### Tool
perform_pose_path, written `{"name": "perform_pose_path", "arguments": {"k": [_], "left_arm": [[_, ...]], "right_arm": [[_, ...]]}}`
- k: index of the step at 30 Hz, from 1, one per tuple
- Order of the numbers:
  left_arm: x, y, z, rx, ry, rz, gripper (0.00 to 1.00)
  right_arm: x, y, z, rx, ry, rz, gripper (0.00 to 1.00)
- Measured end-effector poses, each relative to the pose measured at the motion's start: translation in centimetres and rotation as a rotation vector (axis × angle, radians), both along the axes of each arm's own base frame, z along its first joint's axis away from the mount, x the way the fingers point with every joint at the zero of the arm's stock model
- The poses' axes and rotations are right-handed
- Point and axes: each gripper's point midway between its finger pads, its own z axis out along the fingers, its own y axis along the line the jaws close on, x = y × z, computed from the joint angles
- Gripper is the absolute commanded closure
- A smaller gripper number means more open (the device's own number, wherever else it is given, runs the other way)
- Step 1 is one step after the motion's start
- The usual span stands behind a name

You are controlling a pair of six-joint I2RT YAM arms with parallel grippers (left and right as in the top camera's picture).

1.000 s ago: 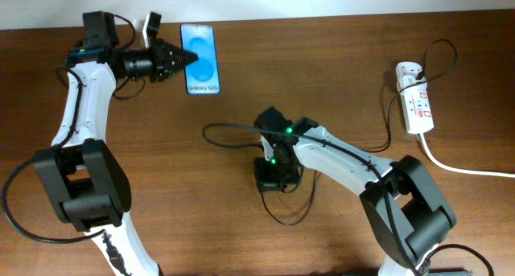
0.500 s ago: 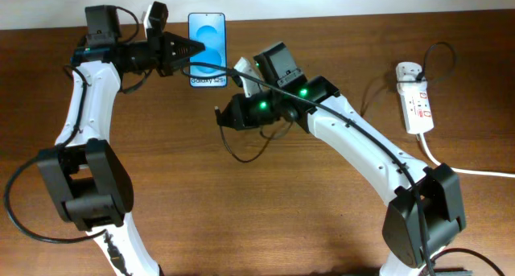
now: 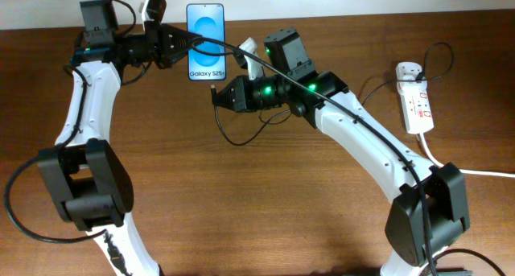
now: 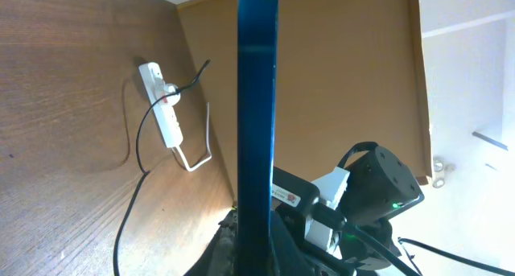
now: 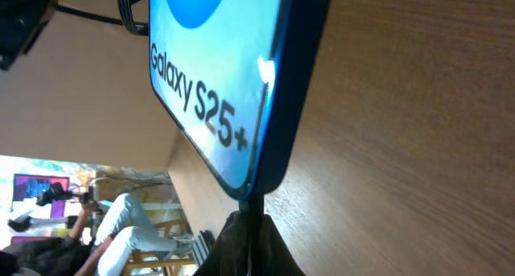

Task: Plug charger to phone and switch on socket
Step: 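Lift the plug and bring it to the phone's bottom port, then push the USB-C plug into the phone's bottom port with the right gripper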

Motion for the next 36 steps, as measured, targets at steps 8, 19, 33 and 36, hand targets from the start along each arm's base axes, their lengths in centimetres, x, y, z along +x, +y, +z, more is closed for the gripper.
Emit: {"name": "perform_pose_path", "arguments": {"k": [8,19,33,36], "left_arm": [[0.3,0.0,0.4,0.001,-0.03,-0.001,1.0],[0.3,0.0,0.4,-0.007,0.03,0.001,1.0],[0.5,0.1,0.8,-0.004,-0.015,-0.001,1.0],[0.5,0.1,0.8,-0.004,-0.015,-0.001,1.0]], "right_arm": [[0.4,0.6,1.4,0.061,0.003,-0.01,0.96],[0.5,0.8,1.9,0.083,0.019,-0.015,0.96],[0.5,1.0,2.5,0.106,0.0,-0.003,0.96],[0.5,1.0,2.5,0.106,0.0,-0.004,0.96]]}}
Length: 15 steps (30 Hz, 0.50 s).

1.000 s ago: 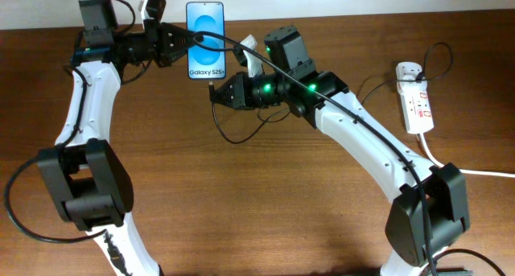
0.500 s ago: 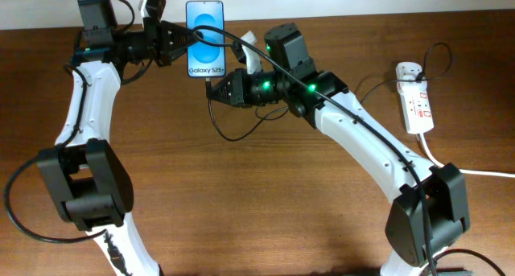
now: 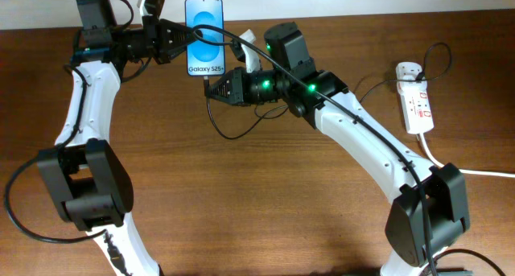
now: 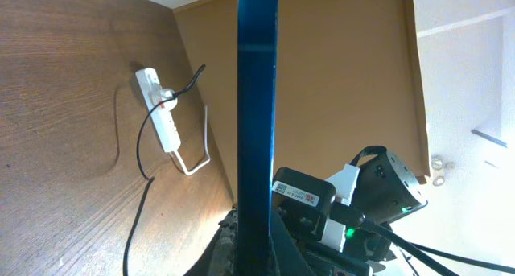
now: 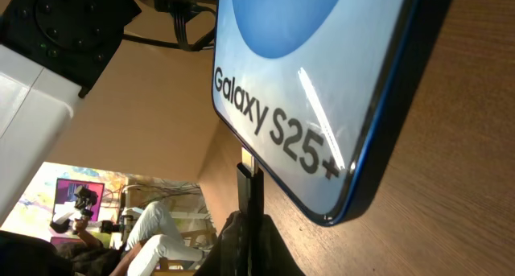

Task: Plug charger to phone and switch on socket
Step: 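Push the USB-C plug into the phone's bottom port with the right gripper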

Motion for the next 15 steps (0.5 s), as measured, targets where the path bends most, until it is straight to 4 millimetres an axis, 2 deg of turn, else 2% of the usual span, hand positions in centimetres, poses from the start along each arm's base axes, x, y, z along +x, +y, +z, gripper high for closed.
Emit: {"name": "perform_pose_path", "arguments": {"k": [15], "left_arm": [[-0.05,0.0,-0.08,-0.003,0.027,0.001,1.0]], "right_arm": [[0.04,-0.02,-0.03,-0.002,0.0,-0.002,0.96]]}}
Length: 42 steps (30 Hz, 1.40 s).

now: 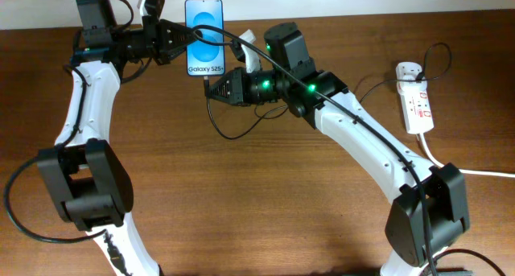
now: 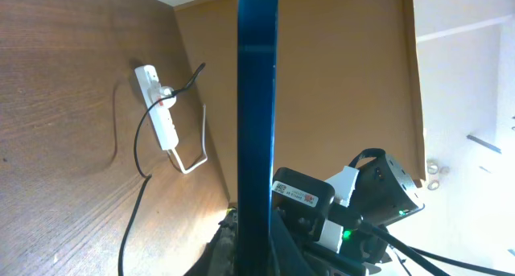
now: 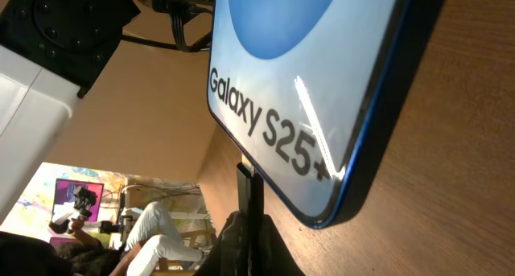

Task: Plug charger to phone and switch on socket
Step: 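Push the USB-C plug into the phone's bottom port with the right gripper, then lower the phone with attached cable flat onto the table with both grippers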

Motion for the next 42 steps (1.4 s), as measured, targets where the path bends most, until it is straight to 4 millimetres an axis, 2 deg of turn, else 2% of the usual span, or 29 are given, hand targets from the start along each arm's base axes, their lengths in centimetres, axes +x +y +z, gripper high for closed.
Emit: {"name": "perform_pose_path", "arguments": {"k": [38,39,40,42], "left_arm": [[0.2,-0.3,-0.1,0.01,-0.004,0.007,1.0],[0.2,-0.3,-0.1,0.011,-0.004,0.008,1.0],[0.2,-0.3,-0.1,0.011,-0.004,0.008,1.0],[0.1,-0.5,-0.1,0.009,-0.005,0.001,1.0]], "right_arm": [[0.7,-0.3,0.5,0.021,0.023,-0.031,0.95],[0.7,-0.3,0.4,0.021,0.024,-0.032,0.88],[0.7,-0.4,0.4,0.021,0.023,-0.032,0.76],[1.2,-0.4,0.8,0.026,-0.004,-0.046,0.44]]}}
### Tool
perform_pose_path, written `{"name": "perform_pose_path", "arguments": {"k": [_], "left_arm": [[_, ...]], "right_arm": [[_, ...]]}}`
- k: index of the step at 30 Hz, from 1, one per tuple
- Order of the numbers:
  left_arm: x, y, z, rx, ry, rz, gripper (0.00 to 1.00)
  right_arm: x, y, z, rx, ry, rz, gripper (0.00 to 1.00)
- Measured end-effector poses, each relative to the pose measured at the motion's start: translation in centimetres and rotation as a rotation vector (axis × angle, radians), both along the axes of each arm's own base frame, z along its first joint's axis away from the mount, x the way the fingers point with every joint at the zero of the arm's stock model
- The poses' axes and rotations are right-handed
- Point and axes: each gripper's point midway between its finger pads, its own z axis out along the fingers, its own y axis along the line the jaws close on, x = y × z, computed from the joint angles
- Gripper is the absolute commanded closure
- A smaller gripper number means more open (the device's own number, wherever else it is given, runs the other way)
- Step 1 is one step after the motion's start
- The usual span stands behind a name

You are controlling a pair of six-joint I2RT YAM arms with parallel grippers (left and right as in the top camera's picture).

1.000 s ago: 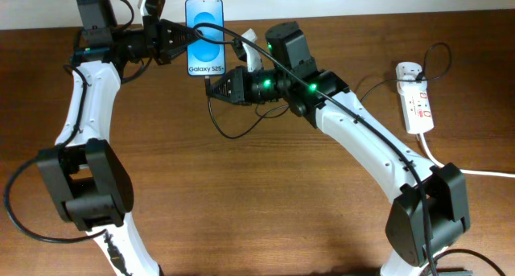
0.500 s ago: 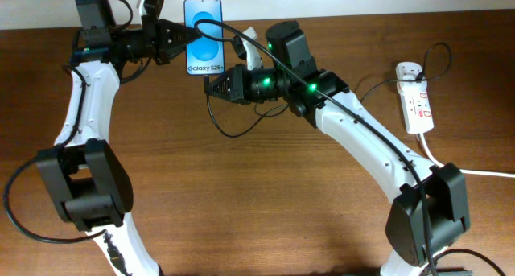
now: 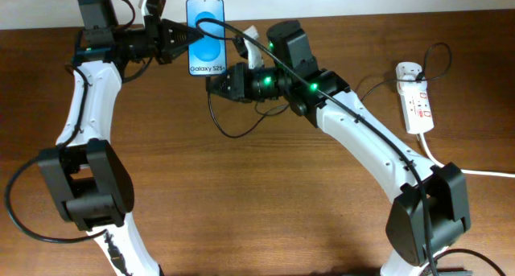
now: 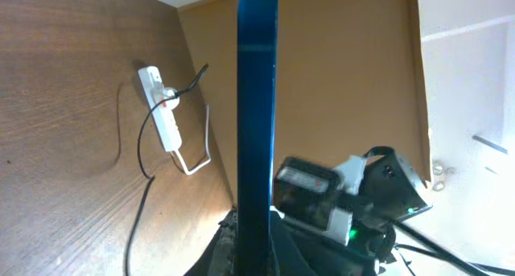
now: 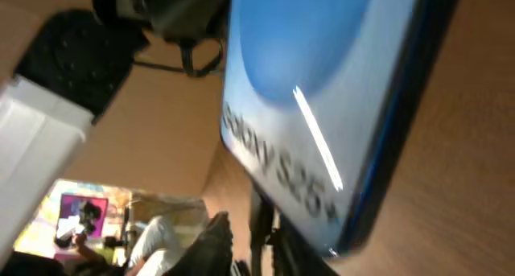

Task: Plug charger to phone and switch on socket
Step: 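Lower the phone with attached cable flat onto the table with both grippers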

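The blue phone (image 3: 205, 36), its lit screen reading Galaxy S25+, hangs above the table's far edge with my left gripper (image 3: 180, 36) shut on its left side. The left wrist view shows the phone (image 4: 257, 107) edge-on, rising from between the left gripper's (image 4: 257, 237) jaws. My right gripper (image 3: 216, 80) is right at the phone's bottom edge. In the blurred right wrist view the phone (image 5: 322, 107) fills the frame. There the black charger plug (image 5: 257, 216) stands against its lower edge, between the right gripper's (image 5: 251, 242) jaws, which stand apart. Whether the plug is seated cannot be told.
The white power strip (image 3: 416, 105) lies at the right edge of the table, a plug in it, and its white lead runs off to the right. The black charger cable (image 3: 233, 134) loops on the wood below the right gripper. The power strip (image 4: 161, 115) also shows in the left wrist view.
My right gripper has shifted slightly up and right toward the phone's bottom edge, and its jaws, then shut on the plug, now stand apart around it. The left gripper holds the phone much as before.
At first my right gripper held the plug just below the phone, which my left gripper kept raised. Then the plug was at the phone's lower edge, left of the screen text, and stayed there. Now the right jaws are parted with the plug against that edge.
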Motion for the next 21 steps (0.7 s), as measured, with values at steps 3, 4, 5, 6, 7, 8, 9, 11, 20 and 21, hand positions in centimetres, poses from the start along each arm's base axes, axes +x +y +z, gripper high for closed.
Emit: {"name": "perform_pose_path", "arguments": {"k": [3,4,5,6,7,8,9,11,20,21], "left_arm": [[-0.1,-0.4,-0.1,0.004,-0.009,-0.005,1.0],[0.0,-0.4,-0.1,0.005,-0.01,-0.004,1.0],[0.1,-0.4,-0.1,0.009,-0.014,0.002,1.0],[0.3,-0.2,-0.2,0.015,-0.016,0.014,1.0],[0.4,0.0,-0.3,0.02,-0.016,0.024,1.0],[0.5,0.2,-0.4,0.023,-0.016,0.03,1.0],[0.6,0.2,-0.4,0.027,-0.021,0.035,1.0],[0.8,0.3,-0.8,0.046,-0.038,0.054,1.0],[-0.1,1.6,-10.7,0.423,0.217,0.228,1.0],[-0.4,1.3,-11.2,0.456,0.221,0.224,1.0]], "right_arm": [[0.3,-0.5,-0.1,-0.009,0.004,-0.016,0.19],[0.3,-0.6,-0.3,-0.016,0.017,-0.021,0.14],[0.3,-0.8,-0.7,-0.031,0.037,-0.029,0.11],[0.2,-1.0,-1.2,-0.048,0.056,-0.038,0.1],[0.1,-1.2,-1.6,-0.064,0.075,-0.047,0.1],[0.0,-1.4,-2.1,-0.083,0.093,-0.056,0.1],[-0.2,-1.7,-2.8,-0.107,0.121,-0.067,0.1],[-0.5,-2.3,-3.9,-0.152,0.149,-0.079,0.1],[-3.4,-7.2,-6.4,-0.429,0.213,-0.169,0.09],[-3.8,-8.0,-5.7,-0.452,0.2,-0.191,0.07]]}}
